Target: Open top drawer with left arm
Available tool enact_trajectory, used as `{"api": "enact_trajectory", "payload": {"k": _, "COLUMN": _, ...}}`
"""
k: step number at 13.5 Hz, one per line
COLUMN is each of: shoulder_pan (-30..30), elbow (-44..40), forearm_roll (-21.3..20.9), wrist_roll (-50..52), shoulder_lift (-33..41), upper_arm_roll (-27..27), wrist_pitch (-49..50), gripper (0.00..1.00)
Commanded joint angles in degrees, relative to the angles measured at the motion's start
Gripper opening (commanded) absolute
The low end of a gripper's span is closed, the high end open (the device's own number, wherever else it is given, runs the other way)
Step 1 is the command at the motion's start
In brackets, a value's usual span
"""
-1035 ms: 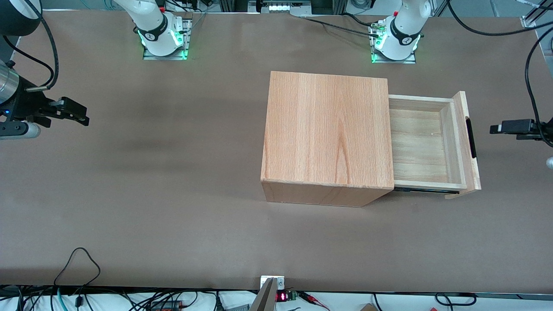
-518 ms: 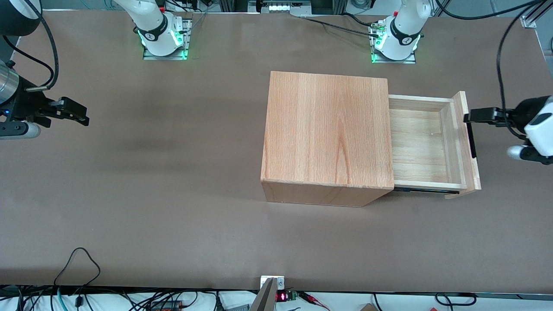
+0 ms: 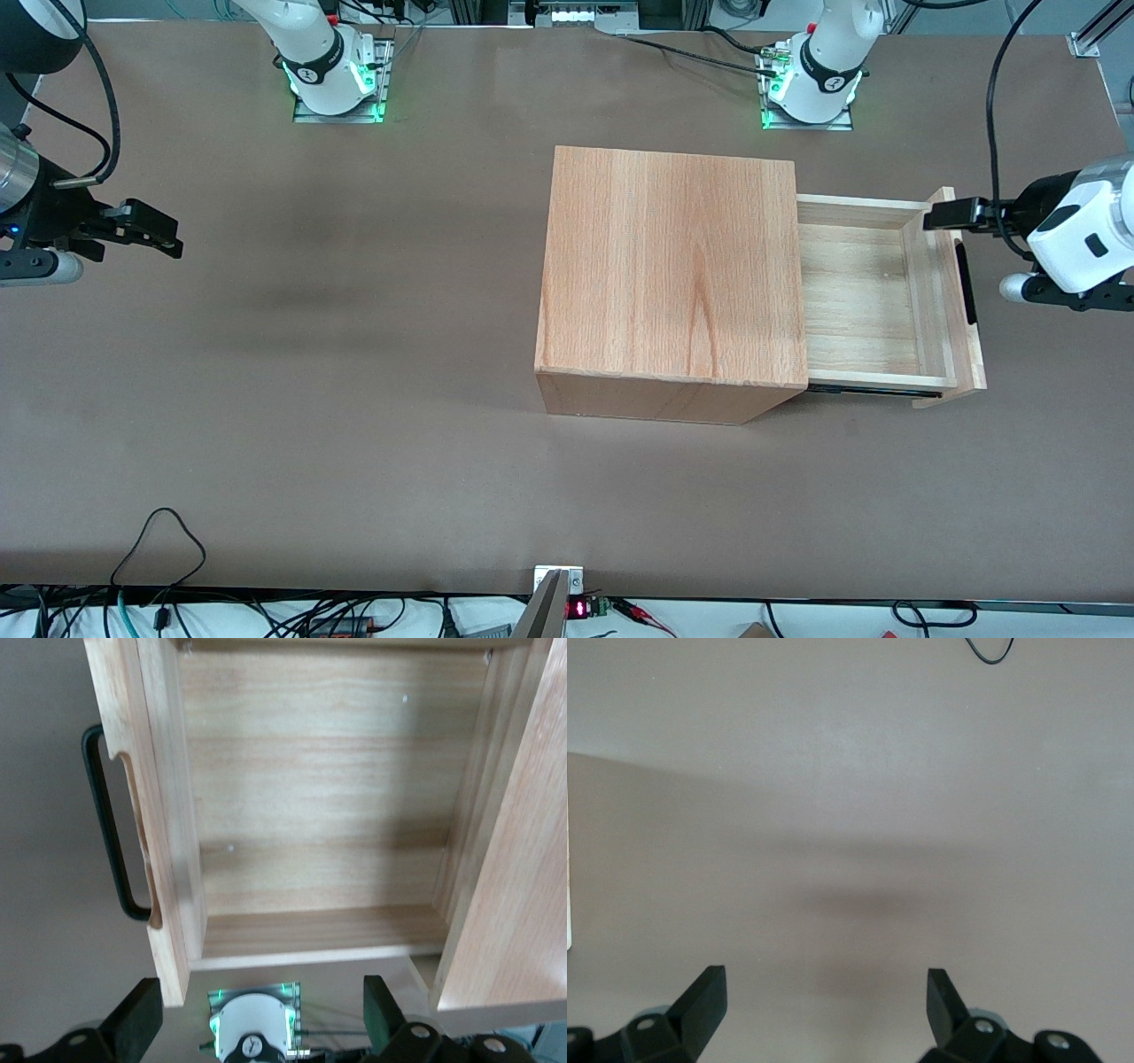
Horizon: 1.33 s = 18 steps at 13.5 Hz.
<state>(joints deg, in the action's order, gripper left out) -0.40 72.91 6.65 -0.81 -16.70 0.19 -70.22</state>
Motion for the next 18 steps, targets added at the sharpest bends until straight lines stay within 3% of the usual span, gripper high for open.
{"api": "enact_trajectory", "payload": {"k": 1, "shoulder_pan": -0.5, "elbow": 6.9, "forearm_roll": -3.2, "wrist_roll": 0.3, "shoulder_lift": 5.6, "upper_arm_roll": 0.3, "wrist_pitch": -6.6, "gripper": 1.00}}
{"api": "enact_trajectory", "payload": {"k": 2, "shoulder_pan": -0.4, "elbow": 7.2, "forearm_roll": -5.2, "wrist_roll": 0.0, "shoulder_lift": 6.7, "upper_arm_roll": 0.1, "wrist_pitch": -9.8, "gripper": 1.00}}
{"api": "enact_trajectory", "payload": {"k": 5, "shoulder_pan": 2.2, "elbow": 10.9, "forearm_roll": -5.1, "wrist_roll": -0.6, "shoulder_lift": 10.1, "upper_arm_roll": 0.0, "wrist_pitch": -18.4, "gripper": 1.00}}
{"api": "enact_trajectory", "payload": {"k": 8, "shoulder_pan": 2.4, "elbow": 16.9, "forearm_roll": -2.3, "wrist_roll": -0.9, "shoulder_lift": 14.7, "upper_arm_roll": 0.0, "wrist_pitch": -18.6, "gripper": 1.00}}
{"api": "enact_trajectory", "payload": {"k": 12, "shoulder_pan": 1.9, "elbow": 18.2, "forearm_roll": -5.7, "wrist_roll": -2.3, "shoulder_lift": 15.4, "upper_arm_roll": -0.4, "wrist_pitch": -18.6, "gripper": 1.00}}
{"api": "enact_trajectory", "payload": {"k": 18, "shoulder_pan": 2.0, "elbow": 18.1, "forearm_roll": -5.0, "wrist_roll": -0.9, "shoulder_lift": 15.4, "upper_arm_roll": -0.5, "wrist_pitch": -18.7, "gripper": 1.00}}
